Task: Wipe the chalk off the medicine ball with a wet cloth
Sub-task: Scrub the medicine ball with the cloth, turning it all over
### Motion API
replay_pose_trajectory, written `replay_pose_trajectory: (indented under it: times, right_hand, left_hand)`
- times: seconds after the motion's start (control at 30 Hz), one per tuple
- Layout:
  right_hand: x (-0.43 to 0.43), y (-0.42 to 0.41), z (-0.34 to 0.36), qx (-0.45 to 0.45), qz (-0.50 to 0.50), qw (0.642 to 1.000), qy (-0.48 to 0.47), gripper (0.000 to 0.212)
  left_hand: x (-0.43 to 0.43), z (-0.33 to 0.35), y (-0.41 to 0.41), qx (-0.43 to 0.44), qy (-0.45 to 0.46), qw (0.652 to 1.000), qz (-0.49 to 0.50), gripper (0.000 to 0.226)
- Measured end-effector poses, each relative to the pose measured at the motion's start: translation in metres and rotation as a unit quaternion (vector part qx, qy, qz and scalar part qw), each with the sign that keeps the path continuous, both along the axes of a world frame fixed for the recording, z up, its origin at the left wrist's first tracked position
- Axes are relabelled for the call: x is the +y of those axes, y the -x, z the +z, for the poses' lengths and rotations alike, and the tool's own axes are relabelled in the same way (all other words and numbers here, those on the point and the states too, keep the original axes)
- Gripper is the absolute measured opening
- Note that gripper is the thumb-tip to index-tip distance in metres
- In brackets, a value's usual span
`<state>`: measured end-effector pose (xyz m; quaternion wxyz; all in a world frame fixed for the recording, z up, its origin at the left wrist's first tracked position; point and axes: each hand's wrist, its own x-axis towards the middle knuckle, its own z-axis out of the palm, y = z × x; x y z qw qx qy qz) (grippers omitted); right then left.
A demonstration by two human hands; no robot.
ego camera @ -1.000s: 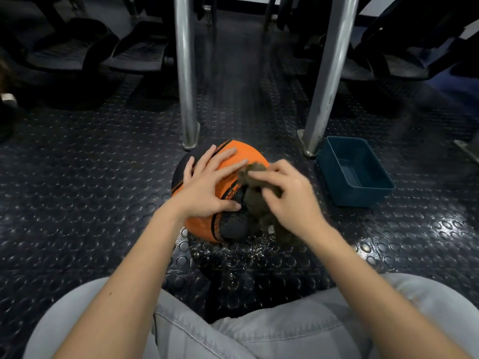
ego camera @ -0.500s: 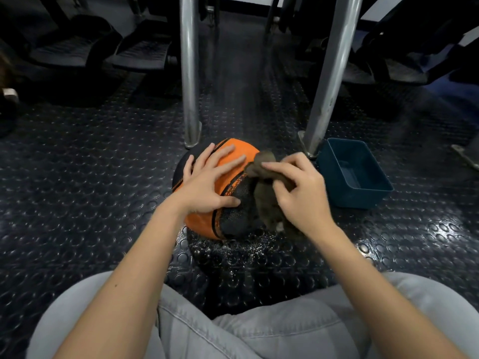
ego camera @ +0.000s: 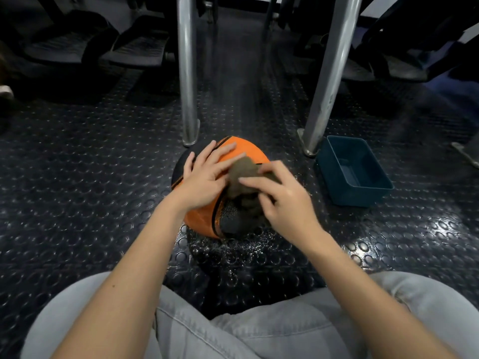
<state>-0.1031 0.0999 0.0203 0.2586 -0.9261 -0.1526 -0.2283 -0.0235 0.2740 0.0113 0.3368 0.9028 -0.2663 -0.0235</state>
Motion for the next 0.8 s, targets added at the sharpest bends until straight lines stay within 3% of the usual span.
replay_pose_trajectory:
  times: [0.1, 0.2, 0.3, 0.37, 0.47, 0.53, 0.63, 0.73, 0.8]
  right_hand:
    - [-0.001, 0.002, -0.017, 0.02, 0.022, 0.998, 0.053, 0.037]
    - [-0.023, 0.003, -0.022, 0.075, -0.053, 0.995, 0.043, 0.036]
    - [-0.035, 0.004, -0.016, 0.131, -0.139, 0.977, 0.095, 0.034]
    - [-0.029, 0.002, -0.008, 0.064, -0.126, 0.988, 0.06, 0.035]
    - [-0.003, -0.001, -0.005, -0.06, -0.019, 0.997, 0.04, 0.034]
    - [0.0, 0.001, -0.02, -0.045, 0.006, 0.997, 0.063, 0.036]
    - [-0.03, -0.004, -0.033, 0.037, -0.07, 0.995, 0.052, 0.038]
    - [-0.05, -0.008, -0.031, 0.139, -0.208, 0.965, 0.083, 0.037]
    - [-0.035, -0.008, -0.02, 0.061, -0.175, 0.983, 0.021, 0.037]
  left_hand:
    - [0.0, 0.0, -0.001, 0.002, 0.014, 1.0, -0.005, 0.036]
    - [-0.003, 0.002, -0.002, 0.006, 0.012, 1.0, -0.011, 0.038]
    - [-0.002, 0.002, -0.002, 0.006, 0.023, 1.0, -0.001, 0.039]
    - [0.0, 0.002, -0.001, 0.0, 0.034, 0.999, 0.012, 0.038]
    - [-0.003, 0.001, 0.001, -0.01, 0.025, 0.999, 0.021, 0.04]
    - [-0.004, 0.001, 0.0, -0.009, 0.024, 1.0, 0.011, 0.04]
    - [-0.005, 0.002, -0.002, -0.001, 0.032, 0.999, 0.007, 0.04]
    - [-0.003, 0.0, -0.005, -0.008, 0.037, 0.999, 0.015, 0.037]
    - [0.0, -0.003, -0.005, -0.014, 0.043, 0.999, 0.026, 0.034]
